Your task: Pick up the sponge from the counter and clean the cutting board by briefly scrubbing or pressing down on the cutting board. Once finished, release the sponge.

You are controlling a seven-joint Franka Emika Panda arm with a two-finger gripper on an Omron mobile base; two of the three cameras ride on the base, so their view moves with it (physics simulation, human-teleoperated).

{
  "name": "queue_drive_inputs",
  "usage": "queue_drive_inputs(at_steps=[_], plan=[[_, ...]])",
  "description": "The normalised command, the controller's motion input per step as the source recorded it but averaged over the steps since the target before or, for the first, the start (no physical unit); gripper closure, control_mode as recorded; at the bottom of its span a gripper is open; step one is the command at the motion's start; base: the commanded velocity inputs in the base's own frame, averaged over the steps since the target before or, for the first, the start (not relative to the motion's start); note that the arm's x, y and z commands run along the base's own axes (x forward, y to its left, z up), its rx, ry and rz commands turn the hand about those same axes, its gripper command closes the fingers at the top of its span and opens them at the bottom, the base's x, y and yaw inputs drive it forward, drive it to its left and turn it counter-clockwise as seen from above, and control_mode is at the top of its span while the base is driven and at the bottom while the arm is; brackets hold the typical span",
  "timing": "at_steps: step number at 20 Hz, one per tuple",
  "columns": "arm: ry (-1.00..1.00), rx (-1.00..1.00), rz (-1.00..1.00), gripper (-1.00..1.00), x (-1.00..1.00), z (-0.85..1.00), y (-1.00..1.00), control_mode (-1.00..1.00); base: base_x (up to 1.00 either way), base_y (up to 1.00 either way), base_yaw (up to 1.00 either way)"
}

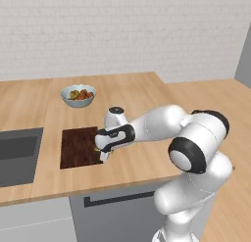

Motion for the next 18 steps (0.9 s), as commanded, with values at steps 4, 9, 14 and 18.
queue_drive_inputs(at_steps=[4,9,14,18], plan=[[0.1,-0.05,0.26,1.0,0.15,-0.09,0.75,-1.0,0.0,0.0,0.0],[0.14,-0.03,0.16,1.0,0.48,-0.28,0.4,-1.0,0.0,0.0,0.0],[0.06,-0.01,0.13,1.0,0.5,-0.45,0.07,-1.0,0.0,0.0,0.0],[0.0,0.0,0.12,1.0,0.26,-0.62,0.0,-1.0,0.0,0.0,0.0]])
